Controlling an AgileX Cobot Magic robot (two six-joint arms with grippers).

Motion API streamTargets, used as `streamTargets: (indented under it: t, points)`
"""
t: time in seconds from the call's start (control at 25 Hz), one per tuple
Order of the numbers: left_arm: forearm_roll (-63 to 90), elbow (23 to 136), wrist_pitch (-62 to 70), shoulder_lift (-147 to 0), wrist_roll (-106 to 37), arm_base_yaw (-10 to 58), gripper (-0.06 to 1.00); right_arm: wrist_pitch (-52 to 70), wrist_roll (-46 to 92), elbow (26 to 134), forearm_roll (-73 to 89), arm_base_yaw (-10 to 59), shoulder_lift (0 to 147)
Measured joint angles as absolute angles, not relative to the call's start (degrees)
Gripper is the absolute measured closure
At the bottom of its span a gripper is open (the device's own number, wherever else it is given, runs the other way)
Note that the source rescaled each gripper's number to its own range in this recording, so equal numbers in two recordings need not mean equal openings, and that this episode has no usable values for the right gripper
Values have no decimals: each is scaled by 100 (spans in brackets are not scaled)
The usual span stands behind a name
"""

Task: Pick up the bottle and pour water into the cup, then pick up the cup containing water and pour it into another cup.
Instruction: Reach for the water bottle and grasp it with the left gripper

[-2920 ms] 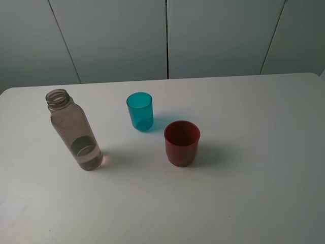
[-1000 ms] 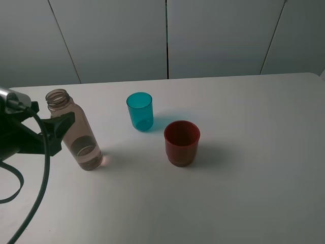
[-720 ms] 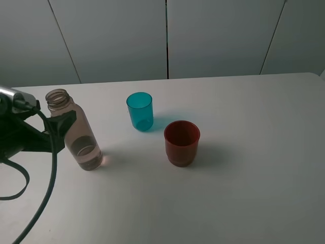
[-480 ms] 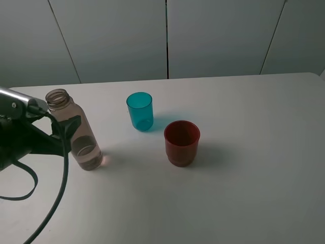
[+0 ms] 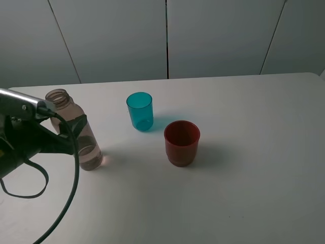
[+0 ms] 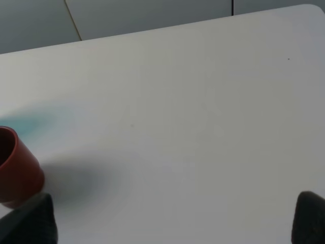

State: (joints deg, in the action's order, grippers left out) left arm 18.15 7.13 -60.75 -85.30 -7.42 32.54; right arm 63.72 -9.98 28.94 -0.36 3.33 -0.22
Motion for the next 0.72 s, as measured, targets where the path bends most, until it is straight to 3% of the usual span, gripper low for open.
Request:
streamTargets:
  t: [0.72]
  points:
    - [1794,1019,-6710,-9517,-345,3254,1,6372,-998,2894,-36,333,-22]
